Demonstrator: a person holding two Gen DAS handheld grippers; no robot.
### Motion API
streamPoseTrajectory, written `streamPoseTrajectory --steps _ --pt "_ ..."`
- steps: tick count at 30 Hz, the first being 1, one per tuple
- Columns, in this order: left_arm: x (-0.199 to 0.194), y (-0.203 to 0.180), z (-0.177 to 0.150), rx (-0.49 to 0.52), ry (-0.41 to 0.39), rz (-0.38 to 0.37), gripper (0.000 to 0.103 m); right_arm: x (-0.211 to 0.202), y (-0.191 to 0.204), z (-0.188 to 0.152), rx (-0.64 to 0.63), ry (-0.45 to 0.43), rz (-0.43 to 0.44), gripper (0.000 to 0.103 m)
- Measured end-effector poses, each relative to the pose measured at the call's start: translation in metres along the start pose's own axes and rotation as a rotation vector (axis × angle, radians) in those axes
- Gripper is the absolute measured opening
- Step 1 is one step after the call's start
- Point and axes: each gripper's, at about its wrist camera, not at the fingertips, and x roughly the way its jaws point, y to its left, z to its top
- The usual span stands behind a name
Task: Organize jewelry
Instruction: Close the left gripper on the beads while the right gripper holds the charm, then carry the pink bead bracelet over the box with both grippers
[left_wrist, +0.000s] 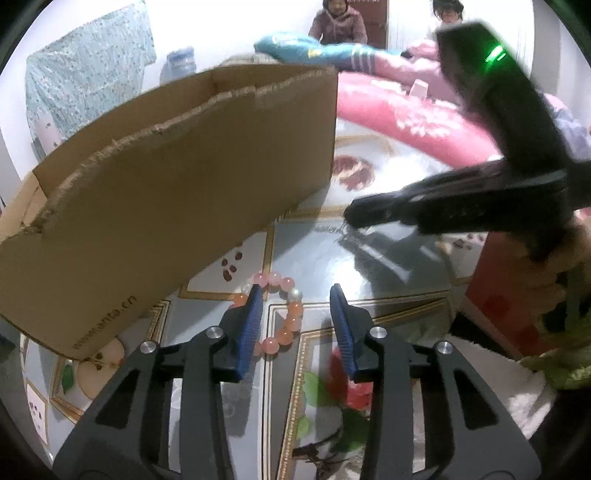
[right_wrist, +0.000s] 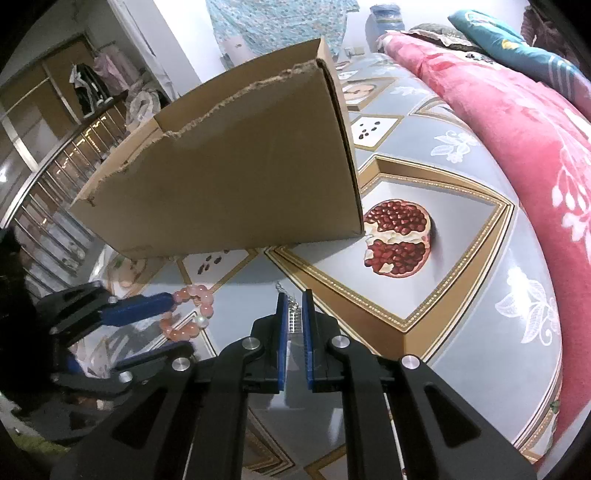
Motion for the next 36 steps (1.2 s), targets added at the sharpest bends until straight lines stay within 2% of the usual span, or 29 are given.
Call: streamPoseTrajectory --steps 3,5,6,7,14,25,32,36 --pt "0.008 0.003 -0.001 -0.018 0.042 -0.011 0.026 -0.007 -0.002 0.002 0.012 -0.01 0.014 0.008" --pt "0.007 0.005 0.0 -0.031 0.041 -0.025 0.021 -0.014 -0.003 0.003 0.02 -0.02 0.02 0.008" --pt "0.007 0.006 0.0 -0.034 0.042 -0.027 0.012 -0.019 -0.004 0.004 0.028 -0.028 0.027 0.008" --pt "0.006 0.007 0.0 -0.034 0.044 -0.026 0.009 -0.021 -0.005 0.005 0.032 -0.033 0.031 0.008" --pt "-0.013 0.011 0.0 -0.035 0.009 -0.034 0.009 -0.044 -0.002 0.011 0.045 -0.075 0.039 0.008" --pt "-0.072 0.031 0.014 -0.091 -0.112 -0.039 0.008 -0.082 0.013 0.034 0.027 -0.167 0.077 0.008" --pt "-0.127 0.05 0.044 -0.148 -0.244 -0.093 0.008 -0.102 0.038 0.073 -0.047 -0.23 0.149 0.008" --pt "-0.147 0.064 0.062 -0.174 -0.311 -0.092 0.009 -0.096 0.048 0.104 -0.092 -0.218 0.19 0.008"
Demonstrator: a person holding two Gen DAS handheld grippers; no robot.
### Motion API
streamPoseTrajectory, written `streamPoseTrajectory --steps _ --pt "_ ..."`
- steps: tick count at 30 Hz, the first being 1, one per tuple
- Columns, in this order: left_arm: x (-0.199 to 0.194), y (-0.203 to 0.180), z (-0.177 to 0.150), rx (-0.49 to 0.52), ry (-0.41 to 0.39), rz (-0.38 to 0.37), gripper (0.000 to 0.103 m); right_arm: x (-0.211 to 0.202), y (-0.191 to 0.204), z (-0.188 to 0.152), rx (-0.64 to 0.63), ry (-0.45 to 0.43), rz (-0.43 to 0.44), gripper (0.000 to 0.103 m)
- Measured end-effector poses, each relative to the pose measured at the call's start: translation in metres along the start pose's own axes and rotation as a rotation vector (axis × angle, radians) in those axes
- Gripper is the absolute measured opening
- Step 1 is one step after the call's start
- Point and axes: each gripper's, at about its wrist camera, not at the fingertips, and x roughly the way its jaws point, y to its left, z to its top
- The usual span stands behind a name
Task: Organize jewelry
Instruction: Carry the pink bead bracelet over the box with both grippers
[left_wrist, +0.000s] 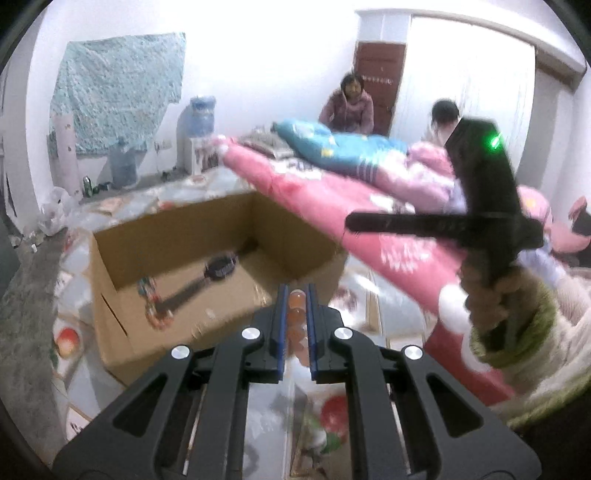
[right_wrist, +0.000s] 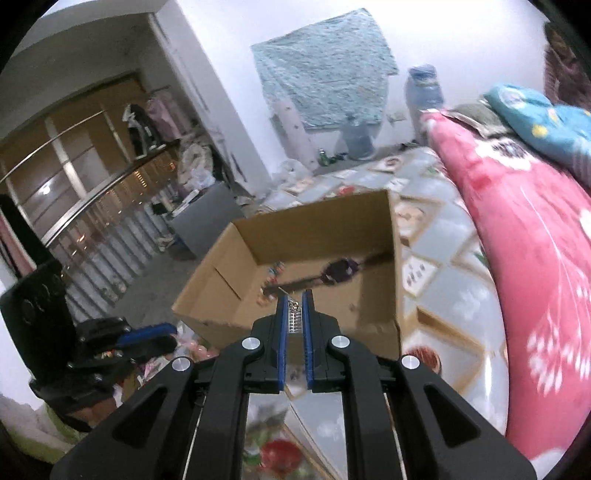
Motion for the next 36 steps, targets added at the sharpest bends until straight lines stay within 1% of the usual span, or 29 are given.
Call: streamPoseTrajectory --steps 2,3,7,9,11,14,16,18,21,26,31,32,33,36 --pt "-0.002 0.011 0.014 -0.024 -0.019 0.004 0.008 0.012 -0.001 0.012 0.001 0.027 0.025 0.008" --pt "0.0 0.016 0.019 -0.034 -0.021 0.01 0.008 0.023 -0.002 0.02 0.008 0.056 0.043 0.008" --pt "0.015 0.04 0.03 -0.082 0.005 0.03 0.008 0.069 -0.008 0.043 0.029 0.165 0.064 0.008" --pt "0.024 0.051 0.032 -0.103 0.026 0.042 0.008 0.092 -0.008 0.049 0.026 0.22 0.064 0.008" --pt "0.034 0.06 0.031 -0.123 0.052 0.055 0.008 0.117 -0.008 0.053 0.022 0.268 0.033 0.008" --pt "0.046 0.07 0.027 -0.144 0.08 0.073 0.008 0.148 -0.012 0.05 0.031 0.353 0.004 0.009" --pt "0.05 0.075 0.023 -0.15 0.09 0.087 0.009 0.16 -0.016 0.045 0.037 0.383 -0.004 0.009" --pt "0.054 0.079 0.019 -0.162 0.101 0.092 0.009 0.166 -0.024 0.043 0.057 0.393 -0.009 0.009" --pt "0.058 0.084 0.016 -0.18 0.115 0.092 0.009 0.164 -0.031 0.042 0.076 0.385 -0.002 0.009" --pt "0.065 0.09 0.019 -0.18 0.13 0.084 0.009 0.143 -0.039 0.05 0.114 0.327 0.008 0.009" --pt "0.076 0.091 0.027 -0.188 0.14 0.071 0.009 0.124 -0.033 0.058 0.125 0.269 0.015 0.01" --pt "0.079 0.09 0.029 -0.191 0.144 0.07 0.009 0.122 -0.03 0.058 0.122 0.262 0.015 0.012" --pt "0.08 0.089 0.031 -0.19 0.144 0.07 0.009 0.118 -0.027 0.056 0.117 0.254 0.01 0.016" --pt "0.082 0.084 0.035 -0.178 0.135 0.073 0.009 0.108 -0.018 0.051 0.1 0.233 0.003 0.021"
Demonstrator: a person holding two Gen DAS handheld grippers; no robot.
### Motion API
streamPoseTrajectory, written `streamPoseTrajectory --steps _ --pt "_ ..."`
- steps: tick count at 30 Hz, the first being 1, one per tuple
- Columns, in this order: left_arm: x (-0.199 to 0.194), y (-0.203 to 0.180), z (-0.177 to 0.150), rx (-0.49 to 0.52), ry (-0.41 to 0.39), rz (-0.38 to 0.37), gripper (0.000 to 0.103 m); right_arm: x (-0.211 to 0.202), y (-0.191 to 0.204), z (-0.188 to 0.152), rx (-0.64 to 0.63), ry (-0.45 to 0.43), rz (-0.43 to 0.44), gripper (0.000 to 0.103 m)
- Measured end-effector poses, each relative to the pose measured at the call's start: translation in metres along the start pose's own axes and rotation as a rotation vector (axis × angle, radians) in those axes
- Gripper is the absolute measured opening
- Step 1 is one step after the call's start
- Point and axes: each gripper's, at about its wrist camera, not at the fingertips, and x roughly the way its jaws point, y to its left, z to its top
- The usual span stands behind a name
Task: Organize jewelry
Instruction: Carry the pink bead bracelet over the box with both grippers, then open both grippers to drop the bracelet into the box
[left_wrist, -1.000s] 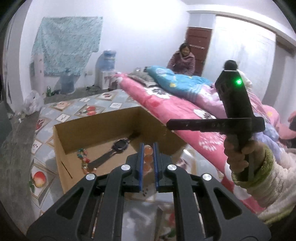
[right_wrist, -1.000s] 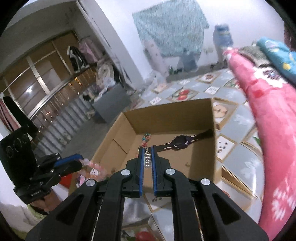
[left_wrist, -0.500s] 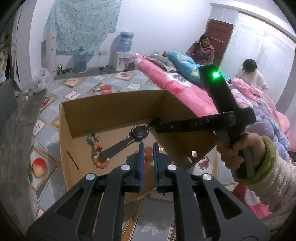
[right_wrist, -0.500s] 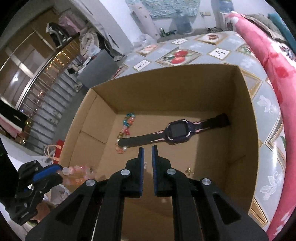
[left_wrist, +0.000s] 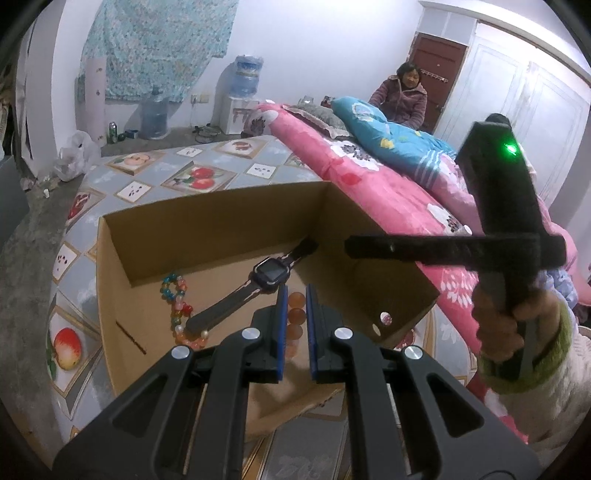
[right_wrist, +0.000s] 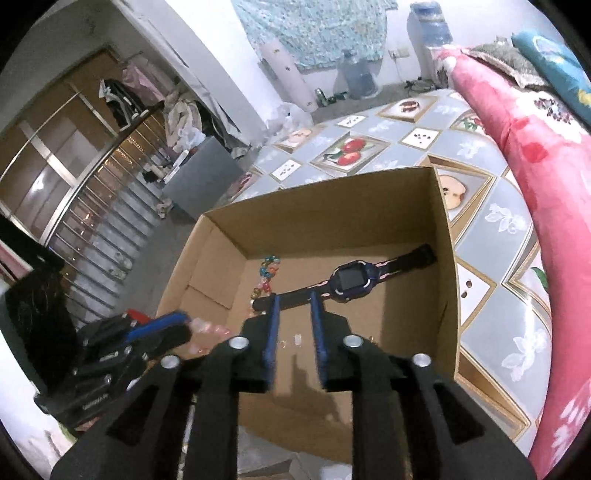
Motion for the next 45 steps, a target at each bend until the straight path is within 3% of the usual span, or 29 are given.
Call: streamPoseTrajectory --steps 4,12,21,27,38,40,45 --pt "0.0 -0.003 0.003 0.006 0.002 0.01 0.008 -0.016 0.0 -0.006 0.018 -0.032 -0.009 0.023" --pt "0.0 0.003 0.008 -0.018 0.034 0.036 0.008 -0.06 -0.006 -0.018 0.032 -0.142 -0.049 0.04" --pt "0.019 -0.002 0.022 -0.041 0.097 0.006 0.009 -0.09 -0.024 -0.035 0.086 -0.202 -0.024 0.042" --pt "0.065 -0.017 0.038 -0.018 0.19 -0.019 0.009 -0.095 -0.04 -0.037 0.115 -0.22 -0.003 0.043" --pt "0.16 -0.059 0.058 0.06 0.36 0.016 0.011 -0.098 -0.085 -0.048 0.215 -0.22 -0.02 0.043" --pt "0.164 -0.061 0.058 0.041 0.359 0.009 0.023 -0.1 -0.088 -0.052 0.223 -0.22 -0.024 0.043" --pt "0.143 -0.06 0.057 0.007 0.295 -0.015 0.026 -0.107 -0.092 -0.058 0.229 -0.226 -0.036 0.043"
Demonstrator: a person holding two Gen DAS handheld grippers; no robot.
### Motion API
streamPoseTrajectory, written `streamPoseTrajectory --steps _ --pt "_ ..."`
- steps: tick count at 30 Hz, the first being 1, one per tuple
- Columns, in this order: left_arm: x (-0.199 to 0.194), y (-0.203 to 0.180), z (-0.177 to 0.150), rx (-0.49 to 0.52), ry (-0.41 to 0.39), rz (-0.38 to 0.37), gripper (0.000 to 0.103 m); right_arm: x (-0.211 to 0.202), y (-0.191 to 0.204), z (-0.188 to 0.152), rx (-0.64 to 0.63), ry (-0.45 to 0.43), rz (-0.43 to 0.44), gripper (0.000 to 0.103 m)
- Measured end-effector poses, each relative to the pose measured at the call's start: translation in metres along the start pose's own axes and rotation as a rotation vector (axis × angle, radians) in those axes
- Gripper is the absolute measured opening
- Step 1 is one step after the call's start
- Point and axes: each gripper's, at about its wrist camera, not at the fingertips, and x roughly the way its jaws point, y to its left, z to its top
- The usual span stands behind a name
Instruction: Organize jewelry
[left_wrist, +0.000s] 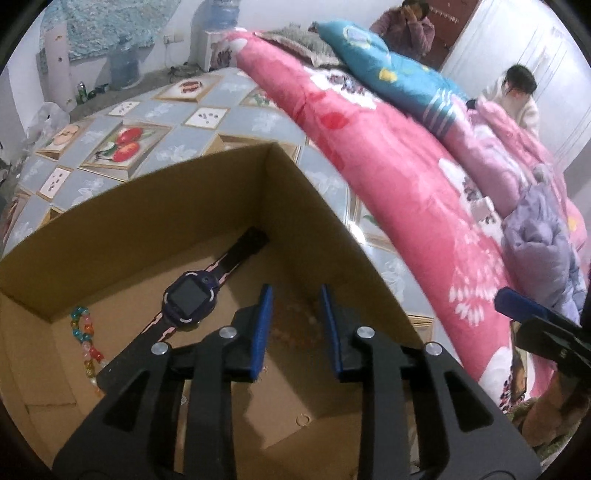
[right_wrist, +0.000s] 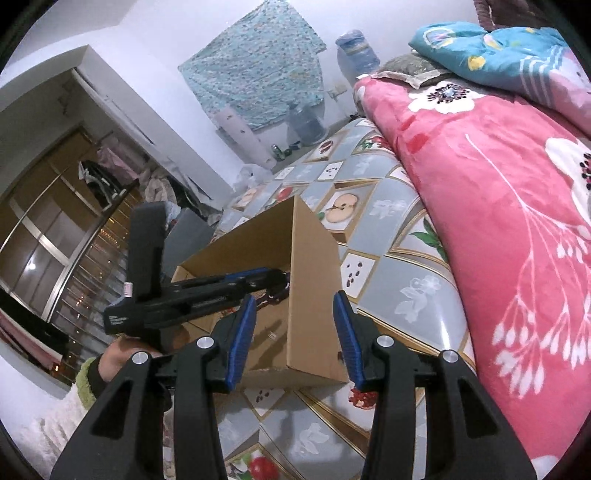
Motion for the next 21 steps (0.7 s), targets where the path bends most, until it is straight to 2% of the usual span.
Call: streamPoseTrajectory --steps 3,8,11,14,16,19,21 --pt "-0.025 0.004 -0.009 -0.015 -0.054 0.012 0.027 -0.002 0.002 -0.003 -0.004 -0.001 0.0 0.043" --pt "-0.08 0.019 -0.042 -0.045 -0.161 0.041 0.037 0.002 0.008 -0.011 -0.018 0.014 -0.019 0.045" --pt "-0.11 0.03 -0.063 -0.061 -0.221 0.069 0.049 0.01 0.014 -0.014 -0.042 0.035 -0.067 0.05" --pt "-0.144 0.048 -0.091 -0.093 -0.292 0.13 0.061 0.02 0.021 -0.015 -0.066 0.058 -0.096 0.053" --pt "-0.158 0.062 -0.105 -0.121 -0.324 0.17 0.074 0.031 0.027 -0.014 -0.085 0.075 -0.114 0.055" --pt "-0.174 0.09 -0.126 -0.189 -0.368 0.241 0.083 0.05 0.035 -0.012 -0.114 0.099 -0.154 0.059" --pt "-0.174 0.112 -0.135 -0.241 -0.352 0.266 0.084 0.062 0.038 -0.01 -0.124 0.114 -0.183 0.06"
